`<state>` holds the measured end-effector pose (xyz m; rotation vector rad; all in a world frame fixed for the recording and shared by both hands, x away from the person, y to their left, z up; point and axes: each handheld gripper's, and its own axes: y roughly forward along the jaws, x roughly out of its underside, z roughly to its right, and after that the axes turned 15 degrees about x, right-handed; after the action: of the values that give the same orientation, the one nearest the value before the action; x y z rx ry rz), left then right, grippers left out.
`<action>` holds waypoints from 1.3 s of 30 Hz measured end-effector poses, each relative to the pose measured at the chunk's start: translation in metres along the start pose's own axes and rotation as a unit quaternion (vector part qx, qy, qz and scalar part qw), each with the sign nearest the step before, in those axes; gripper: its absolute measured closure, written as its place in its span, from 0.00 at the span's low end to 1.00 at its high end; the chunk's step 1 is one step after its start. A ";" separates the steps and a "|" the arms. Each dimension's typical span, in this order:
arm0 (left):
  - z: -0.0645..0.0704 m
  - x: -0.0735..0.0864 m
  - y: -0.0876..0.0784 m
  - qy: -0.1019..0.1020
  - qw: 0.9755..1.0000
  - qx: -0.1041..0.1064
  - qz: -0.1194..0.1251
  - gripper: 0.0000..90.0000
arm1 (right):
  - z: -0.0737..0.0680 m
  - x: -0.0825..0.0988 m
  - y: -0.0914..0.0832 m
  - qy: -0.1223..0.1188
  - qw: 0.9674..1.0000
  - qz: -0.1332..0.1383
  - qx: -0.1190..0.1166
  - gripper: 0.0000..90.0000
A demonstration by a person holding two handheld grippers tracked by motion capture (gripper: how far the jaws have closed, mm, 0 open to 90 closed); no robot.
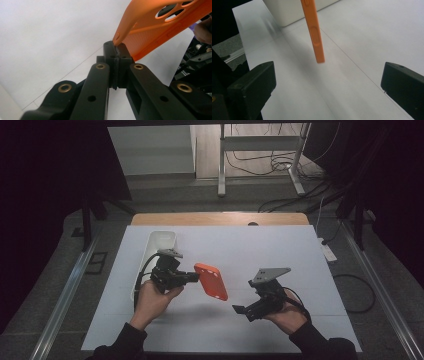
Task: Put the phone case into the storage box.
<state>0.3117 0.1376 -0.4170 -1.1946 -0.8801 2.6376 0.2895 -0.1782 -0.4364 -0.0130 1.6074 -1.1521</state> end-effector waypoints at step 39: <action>-0.019 -0.017 -0.033 -0.017 1.000 -0.016 0.011 0.99 | 0.039 0.056 -0.049 0.043 0.996 -0.016 0.071 0.00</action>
<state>0.3330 0.1677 -0.3972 -1.1770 -0.9228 2.6788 0.2706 -0.2596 -0.4428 0.1057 1.6016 -1.3042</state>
